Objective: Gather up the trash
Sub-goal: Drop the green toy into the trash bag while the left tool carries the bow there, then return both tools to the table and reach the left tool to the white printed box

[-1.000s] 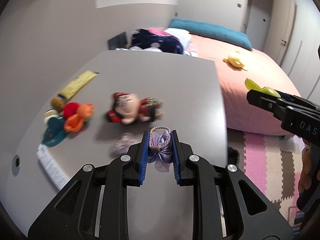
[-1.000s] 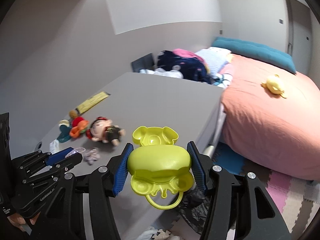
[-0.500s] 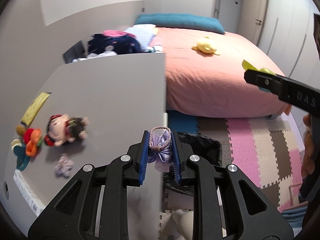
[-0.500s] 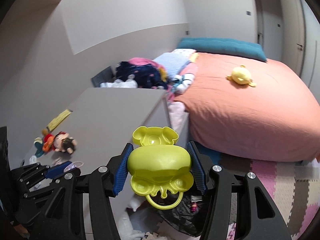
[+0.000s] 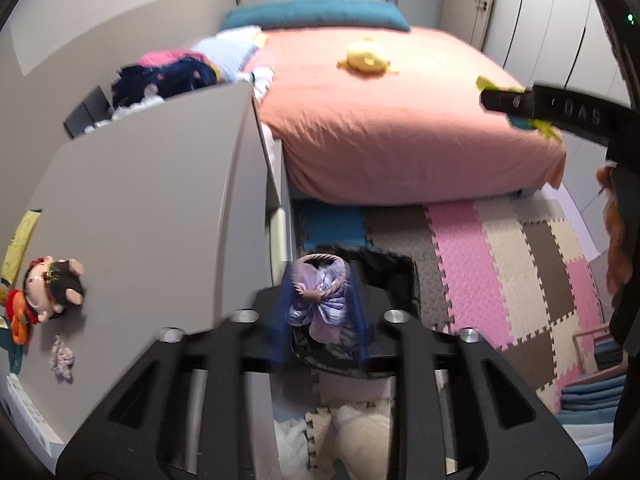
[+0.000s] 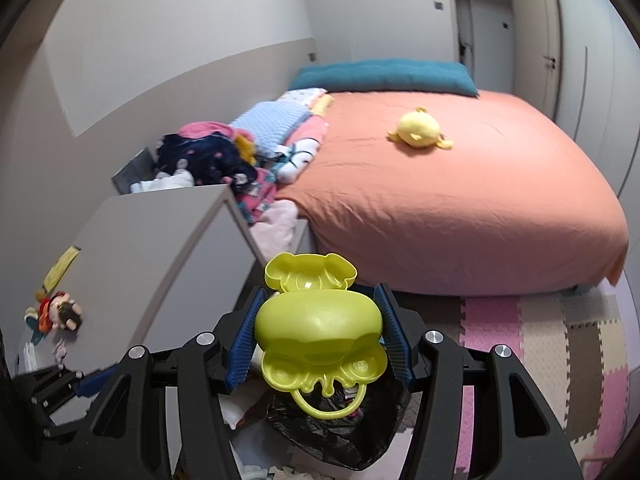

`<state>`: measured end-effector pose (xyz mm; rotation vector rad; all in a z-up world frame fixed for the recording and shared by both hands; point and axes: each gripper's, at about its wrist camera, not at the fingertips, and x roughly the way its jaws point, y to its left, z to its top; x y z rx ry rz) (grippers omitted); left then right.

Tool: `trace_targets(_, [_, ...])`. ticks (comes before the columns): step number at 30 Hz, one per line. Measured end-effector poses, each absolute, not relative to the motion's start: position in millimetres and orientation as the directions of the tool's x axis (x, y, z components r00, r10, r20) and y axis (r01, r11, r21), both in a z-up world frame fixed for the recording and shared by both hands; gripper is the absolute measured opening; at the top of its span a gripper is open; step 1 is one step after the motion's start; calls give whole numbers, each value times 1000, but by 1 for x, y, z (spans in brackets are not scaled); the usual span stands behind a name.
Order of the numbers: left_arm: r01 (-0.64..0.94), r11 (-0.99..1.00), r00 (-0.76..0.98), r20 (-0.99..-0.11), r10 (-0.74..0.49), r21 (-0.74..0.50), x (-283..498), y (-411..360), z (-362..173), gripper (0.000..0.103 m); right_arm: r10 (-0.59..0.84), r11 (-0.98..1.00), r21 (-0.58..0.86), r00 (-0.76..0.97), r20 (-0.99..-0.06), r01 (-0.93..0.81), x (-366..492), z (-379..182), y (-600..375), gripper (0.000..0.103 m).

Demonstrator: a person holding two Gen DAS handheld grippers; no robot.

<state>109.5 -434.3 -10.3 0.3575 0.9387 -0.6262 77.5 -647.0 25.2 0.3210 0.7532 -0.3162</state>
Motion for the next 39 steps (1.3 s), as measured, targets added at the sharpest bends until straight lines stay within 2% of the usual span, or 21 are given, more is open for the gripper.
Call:
trace_targets(1, [626, 779, 439, -837, -326, 25, 113, -436, -12, 82, -175, 900, 166, 682, -710, 404, 79, 24, -652, 73])
trace_targets(2, [615, 787, 456, -831, -320, 35, 116, -438, -12, 97, -186, 893, 165, 678, -711, 419, 81, 23, -658, 91])
trace_targets(3, [603, 796, 477, -821, -314, 46, 116, -438, -11, 97, -187, 890, 168, 676, -713, 424, 83, 23, -661, 100])
trace_targets(8, [568, 822, 481, -824, -300, 32, 128, -431, -8, 97, -242, 877, 133, 663, -709, 463, 85, 23, -671, 100])
trace_targets(21, [530, 848, 490, -816, -306, 1, 136, -402, -3, 97, -220, 881, 146, 663, -716, 450, 89, 19, -656, 100])
trace_targets(30, [498, 867, 514, -800, -310, -16, 130, -370, 7, 97, -163, 908, 168, 693, -702, 384, 92, 30, -619, 100])
trace_targets(39, [410, 912, 564, -784, -261, -9, 129, -314, 15, 97, -79, 951, 162, 711, -699, 265, 107, 38, -556, 100])
